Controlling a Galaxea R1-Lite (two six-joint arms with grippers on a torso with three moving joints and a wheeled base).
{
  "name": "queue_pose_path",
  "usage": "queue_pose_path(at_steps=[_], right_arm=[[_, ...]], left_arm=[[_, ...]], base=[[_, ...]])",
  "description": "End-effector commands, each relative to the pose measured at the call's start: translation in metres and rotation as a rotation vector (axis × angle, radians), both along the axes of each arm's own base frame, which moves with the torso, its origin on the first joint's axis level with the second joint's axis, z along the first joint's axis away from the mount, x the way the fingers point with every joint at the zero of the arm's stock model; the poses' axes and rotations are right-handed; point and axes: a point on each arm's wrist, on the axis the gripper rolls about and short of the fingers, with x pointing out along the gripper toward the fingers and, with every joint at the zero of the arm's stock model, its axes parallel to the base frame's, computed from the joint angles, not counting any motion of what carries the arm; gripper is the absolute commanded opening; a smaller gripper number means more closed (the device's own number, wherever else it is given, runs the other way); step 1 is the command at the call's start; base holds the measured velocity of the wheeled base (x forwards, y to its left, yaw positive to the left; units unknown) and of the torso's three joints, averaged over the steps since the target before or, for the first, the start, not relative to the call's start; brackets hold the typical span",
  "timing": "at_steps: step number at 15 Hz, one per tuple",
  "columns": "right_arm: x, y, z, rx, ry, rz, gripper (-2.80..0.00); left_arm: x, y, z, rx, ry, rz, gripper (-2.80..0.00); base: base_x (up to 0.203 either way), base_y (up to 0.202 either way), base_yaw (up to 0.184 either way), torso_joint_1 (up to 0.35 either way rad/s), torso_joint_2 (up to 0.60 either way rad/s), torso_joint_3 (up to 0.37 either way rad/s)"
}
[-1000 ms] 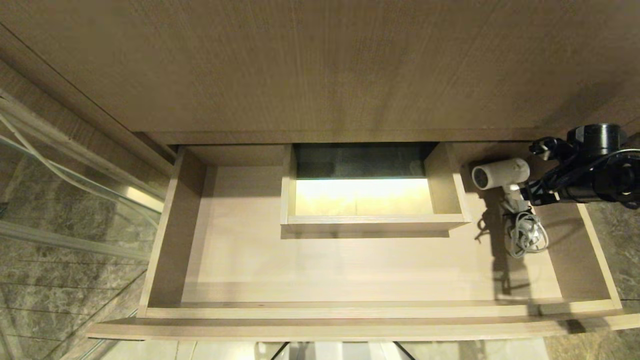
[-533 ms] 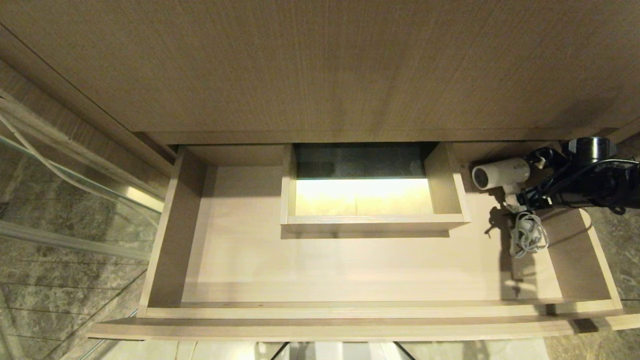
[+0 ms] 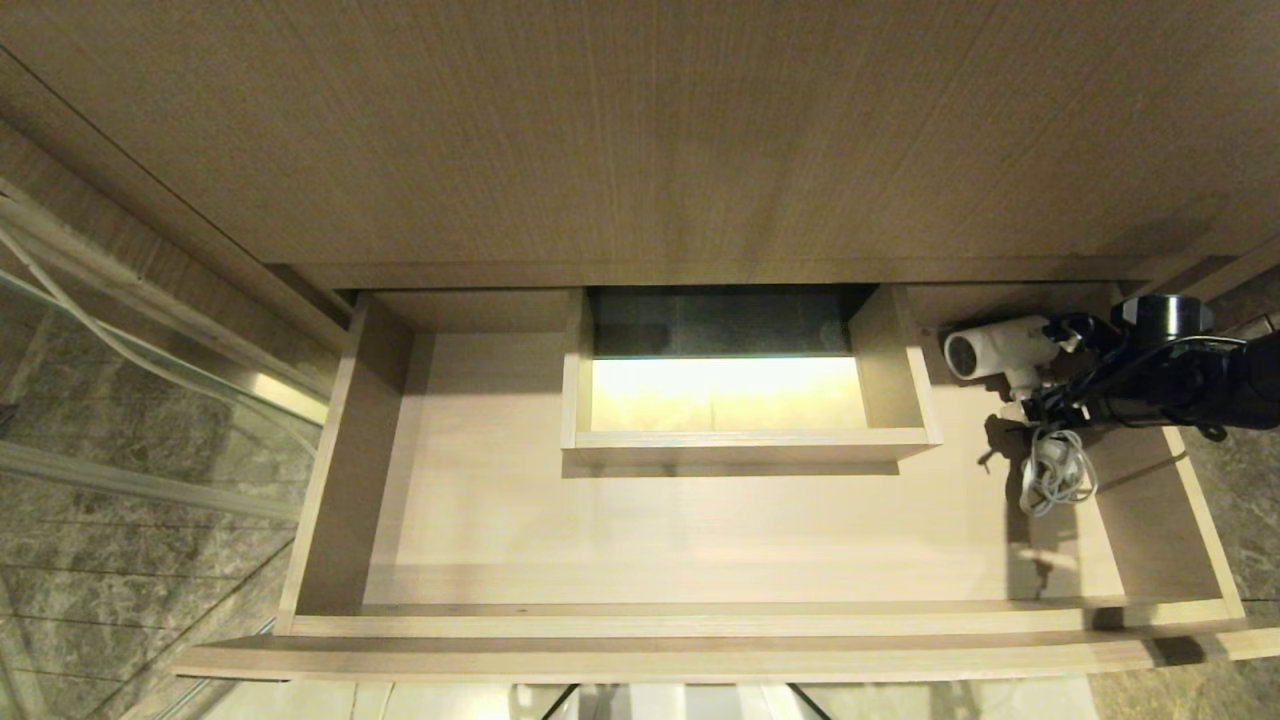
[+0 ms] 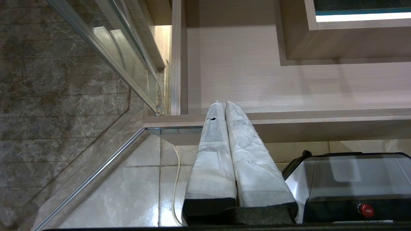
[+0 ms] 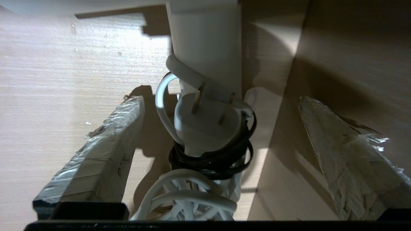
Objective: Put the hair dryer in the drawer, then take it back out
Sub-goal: Take the hairdryer out
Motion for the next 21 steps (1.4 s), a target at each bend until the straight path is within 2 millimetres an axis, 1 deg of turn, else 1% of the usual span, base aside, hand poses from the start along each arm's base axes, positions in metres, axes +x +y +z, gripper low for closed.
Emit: queue_pose_path(at_steps=[1, 8, 9, 10, 12, 14, 17, 21], right_arm=[[0.001, 0.000, -0.009, 0.007, 0.021, 0.004, 0.00], [0.006, 0.002, -0.021, 0.038, 0.024, 0.047, 0.00], [0.006, 0.002, -0.021, 0.044, 0.016, 0.060, -1.76], [0.007, 0.002, -0.021, 0.033, 0.018, 0.079, -2.80], [0.005, 0.003, -0.023, -0.009, 0.034, 0.109, -2.80], [0.002, 0.004, -0.019, -0.009, 0.036, 0.109, -2.80], [-0.007, 0.007, -0.001, -0.012, 0.022, 0.109, -2.80], [-0.028, 0.014, 0.024, -0.016, 0.002, 0.110, -2.80]], left_arm=[[0.000, 0.000, 0.000, 0.000, 0.001, 0.000, -2.80], [0.000, 0.000, -0.001, 0.000, 0.002, 0.000, -2.80], [0.000, 0.000, -0.001, 0.000, 0.002, 0.000, -2.80], [0.000, 0.000, -0.001, 0.000, 0.002, 0.000, -2.80], [0.000, 0.000, -0.001, 0.000, 0.002, 0.000, -2.80], [0.000, 0.000, -0.001, 0.000, 0.002, 0.000, -2.80], [0.000, 0.000, -0.001, 0.000, 0.002, 0.000, -2.80], [0.000, 0.000, -0.001, 0.000, 0.002, 0.000, -2.80]], base=[[0.000, 0.000, 0.000, 0.000, 0.00, 0.000], [0.000, 0.000, 0.000, 0.000, 0.00, 0.000], [0.000, 0.000, 0.000, 0.000, 0.00, 0.000], [0.000, 0.000, 0.000, 0.000, 0.00, 0.000], [0.000, 0.000, 0.000, 0.000, 0.00, 0.000], [0.000, 0.000, 0.000, 0.000, 0.00, 0.000], [0.000, 0.000, 0.000, 0.000, 0.00, 0.000], [0.000, 0.000, 0.000, 0.000, 0.00, 0.000]])
